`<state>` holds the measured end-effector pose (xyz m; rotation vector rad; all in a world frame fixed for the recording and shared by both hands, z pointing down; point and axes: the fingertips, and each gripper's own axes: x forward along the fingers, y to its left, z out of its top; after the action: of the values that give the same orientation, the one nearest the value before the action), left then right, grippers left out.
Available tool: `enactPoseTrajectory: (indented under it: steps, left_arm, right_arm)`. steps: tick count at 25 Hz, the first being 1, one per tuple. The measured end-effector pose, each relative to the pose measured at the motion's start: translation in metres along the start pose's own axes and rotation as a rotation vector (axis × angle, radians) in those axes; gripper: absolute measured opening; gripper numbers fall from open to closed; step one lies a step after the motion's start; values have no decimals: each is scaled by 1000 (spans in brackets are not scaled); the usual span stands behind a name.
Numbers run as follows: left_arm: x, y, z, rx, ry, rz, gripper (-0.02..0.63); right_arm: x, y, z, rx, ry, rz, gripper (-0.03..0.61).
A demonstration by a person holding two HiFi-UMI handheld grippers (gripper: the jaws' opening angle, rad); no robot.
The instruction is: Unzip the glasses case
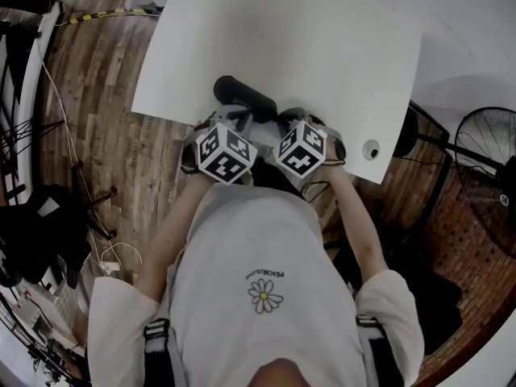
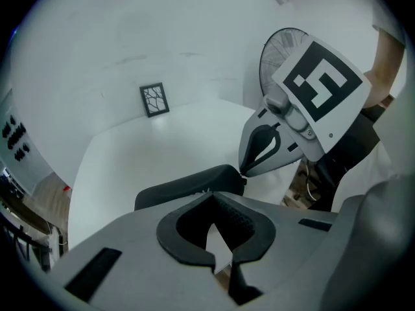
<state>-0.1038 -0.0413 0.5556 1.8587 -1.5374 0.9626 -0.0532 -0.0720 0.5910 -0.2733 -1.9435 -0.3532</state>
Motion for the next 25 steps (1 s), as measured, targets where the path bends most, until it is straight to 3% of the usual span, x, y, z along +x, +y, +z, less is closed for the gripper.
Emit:
enactPoseTrajectory:
  steps: [4, 8, 11, 13, 18, 21, 25]
  left_arm:
    - [3, 2, 2, 6, 43, -42, 11]
    - [3, 2, 4, -26, 61, -89, 11]
    - [1, 3, 4, -25, 50, -87, 11]
    - [0, 5, 5, -30, 48, -85, 11]
    - [2, 6, 4, -47, 23, -74, 11]
    - [-1, 6, 3, -83, 6, -112, 11]
    - [-30, 17, 21, -153, -125, -108, 11]
  right_arm:
    - [4, -10, 0, -99, 45, 19, 8]
    - [11, -35, 12, -134, 46, -1, 8]
    - [15, -39, 20, -290, 66, 20, 8]
    - [15, -40, 23, -342, 63, 46, 8]
    - [17, -39, 22, -342, 47, 55, 8]
    - [16, -41, 26, -351, 19, 24, 8]
    - [2, -56, 28, -339, -23, -87, 18]
